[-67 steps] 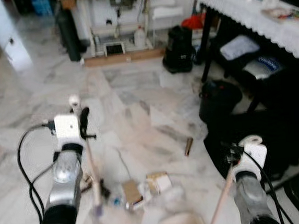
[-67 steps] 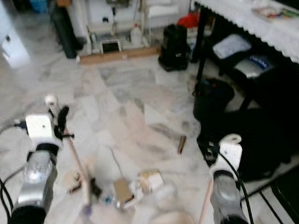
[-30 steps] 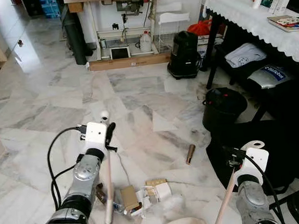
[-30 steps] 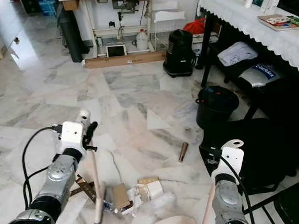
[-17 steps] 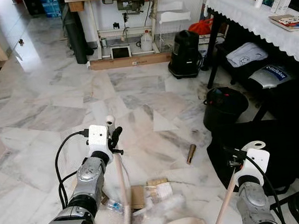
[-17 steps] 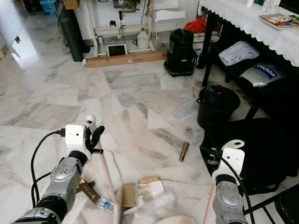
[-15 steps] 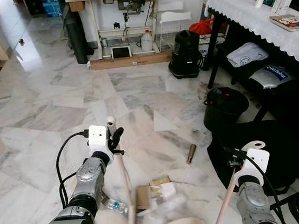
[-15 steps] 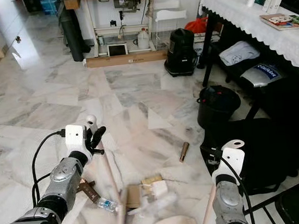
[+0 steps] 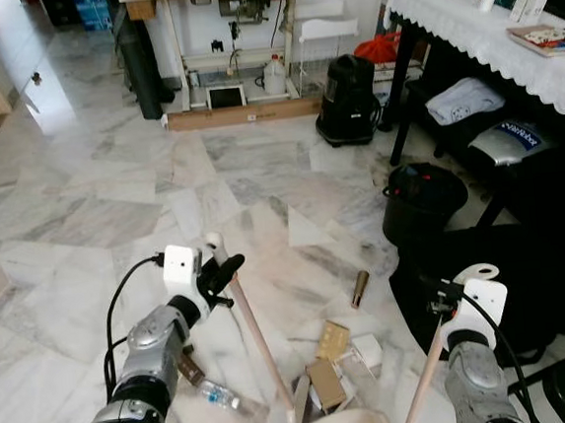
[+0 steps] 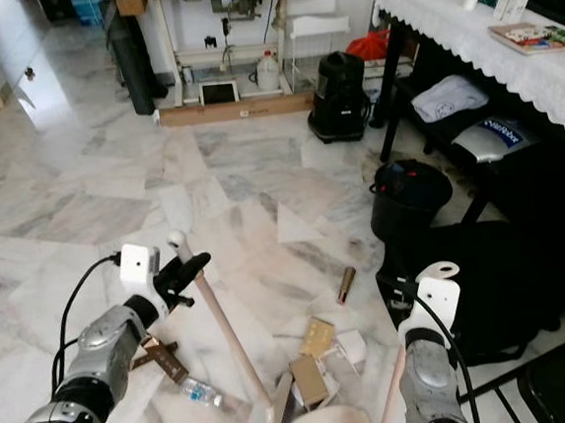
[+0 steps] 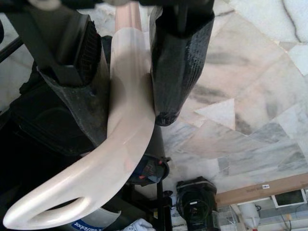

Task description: Sweep floor

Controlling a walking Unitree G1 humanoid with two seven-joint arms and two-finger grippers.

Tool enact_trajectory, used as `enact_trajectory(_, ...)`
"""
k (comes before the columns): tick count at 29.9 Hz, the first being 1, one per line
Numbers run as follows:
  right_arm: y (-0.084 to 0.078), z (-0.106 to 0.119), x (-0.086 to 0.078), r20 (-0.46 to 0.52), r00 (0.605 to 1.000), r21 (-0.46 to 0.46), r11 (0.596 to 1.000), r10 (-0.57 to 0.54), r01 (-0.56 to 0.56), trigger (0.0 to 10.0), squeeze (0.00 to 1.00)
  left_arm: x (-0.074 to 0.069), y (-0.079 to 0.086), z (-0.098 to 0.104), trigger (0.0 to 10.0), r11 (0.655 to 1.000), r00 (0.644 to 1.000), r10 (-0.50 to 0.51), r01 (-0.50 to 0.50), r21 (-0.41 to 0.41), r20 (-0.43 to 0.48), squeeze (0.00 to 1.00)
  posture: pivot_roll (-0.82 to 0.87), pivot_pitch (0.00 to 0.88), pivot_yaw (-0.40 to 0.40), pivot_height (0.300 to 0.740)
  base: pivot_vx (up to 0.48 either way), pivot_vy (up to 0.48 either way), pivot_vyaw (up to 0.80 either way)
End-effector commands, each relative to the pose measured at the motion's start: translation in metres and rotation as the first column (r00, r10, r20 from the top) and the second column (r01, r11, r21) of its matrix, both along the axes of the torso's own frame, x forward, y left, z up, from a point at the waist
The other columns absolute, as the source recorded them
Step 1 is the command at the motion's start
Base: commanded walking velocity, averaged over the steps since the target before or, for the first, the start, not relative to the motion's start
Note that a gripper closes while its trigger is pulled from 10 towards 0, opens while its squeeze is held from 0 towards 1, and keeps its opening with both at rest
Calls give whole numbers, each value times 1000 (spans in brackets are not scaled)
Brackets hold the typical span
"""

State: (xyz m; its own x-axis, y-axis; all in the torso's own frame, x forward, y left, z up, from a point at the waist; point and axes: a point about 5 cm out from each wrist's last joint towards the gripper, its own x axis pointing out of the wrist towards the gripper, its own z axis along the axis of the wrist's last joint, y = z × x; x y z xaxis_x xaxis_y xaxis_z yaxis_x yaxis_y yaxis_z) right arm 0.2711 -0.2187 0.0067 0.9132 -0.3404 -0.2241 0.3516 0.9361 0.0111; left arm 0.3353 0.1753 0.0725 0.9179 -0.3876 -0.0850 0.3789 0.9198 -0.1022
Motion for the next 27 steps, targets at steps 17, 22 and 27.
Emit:
enact_trajectory(17,10,-8,-1,-48,999,32,999,19,-17,10000,0,2,9,54,10000,975,923,196,-221,36,332,0,-58,0,-18,740,0,0,0)
enact_trajectory(22,12,-9,-2,-50,998,40,999,25,-23,10000,0,-3,15,48,10000,964,920,224,-258,66,323,0,-58,0,-17,740,0,0,0)
enact_trajectory(27,13,-9,-2,-53,998,41,999,29,-27,10000,0,-5,15,46,10000,962,919,242,-269,47,310,0,-55,0,-17,740,0,0,0)
